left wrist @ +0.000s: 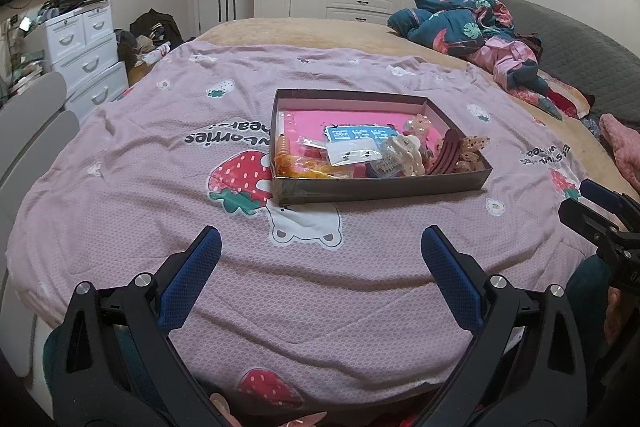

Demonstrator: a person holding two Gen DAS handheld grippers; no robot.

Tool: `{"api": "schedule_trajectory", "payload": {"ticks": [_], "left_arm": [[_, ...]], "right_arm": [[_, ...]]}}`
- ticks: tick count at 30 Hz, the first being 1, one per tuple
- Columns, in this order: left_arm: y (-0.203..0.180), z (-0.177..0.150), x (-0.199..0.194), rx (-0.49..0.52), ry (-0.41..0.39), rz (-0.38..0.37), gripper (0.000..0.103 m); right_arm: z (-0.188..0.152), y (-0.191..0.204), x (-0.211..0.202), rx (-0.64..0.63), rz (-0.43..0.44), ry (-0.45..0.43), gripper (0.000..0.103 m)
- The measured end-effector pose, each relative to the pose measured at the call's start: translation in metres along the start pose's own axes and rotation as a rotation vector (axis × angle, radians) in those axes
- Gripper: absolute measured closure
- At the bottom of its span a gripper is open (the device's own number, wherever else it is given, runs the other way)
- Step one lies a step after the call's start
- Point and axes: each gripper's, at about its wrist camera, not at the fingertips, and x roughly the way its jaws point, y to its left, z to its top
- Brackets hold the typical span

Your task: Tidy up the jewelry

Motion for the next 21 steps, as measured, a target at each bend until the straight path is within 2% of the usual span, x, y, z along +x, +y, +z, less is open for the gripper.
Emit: {"api": "schedule_trajectory", "payload": {"ticks": [3, 10, 13, 17, 19, 21], "left_arm": [[0.000, -0.002, 0.001, 0.012, 0.006, 0.007, 0.009], [0.005, -0.001, 0.005, -0.008, 0.026, -0.030, 0.009], [0.007, 0.002, 0.005, -0.008, 0.014, -0.013, 0.009], [0.024, 0.009, 0.017, -0.058, 0.020, 0.048, 0.009], [0.040, 0.016, 0.032, -0.085, 0.049, 0.104, 0.009], [0.068, 0.027, 0.055, -0.131, 0.084, 0.201, 0.009]], "right_arm": [[0.000, 0.000, 0.000, -0.001, 0.000, -0.001, 0.004], [0.000, -0.002, 0.002, 0.005, -0.004, 0.000, 0.004], [0.000, -0.007, 0.005, 0.017, -0.012, 0.002, 0.004], [0.002, -0.025, 0.016, 0.071, -0.023, 0.020, 0.004], [0.007, -0.048, 0.027, 0.116, -0.056, 0.023, 0.004], [0.015, -0.076, 0.042, 0.165, -0.120, 0.040, 0.004]]}}
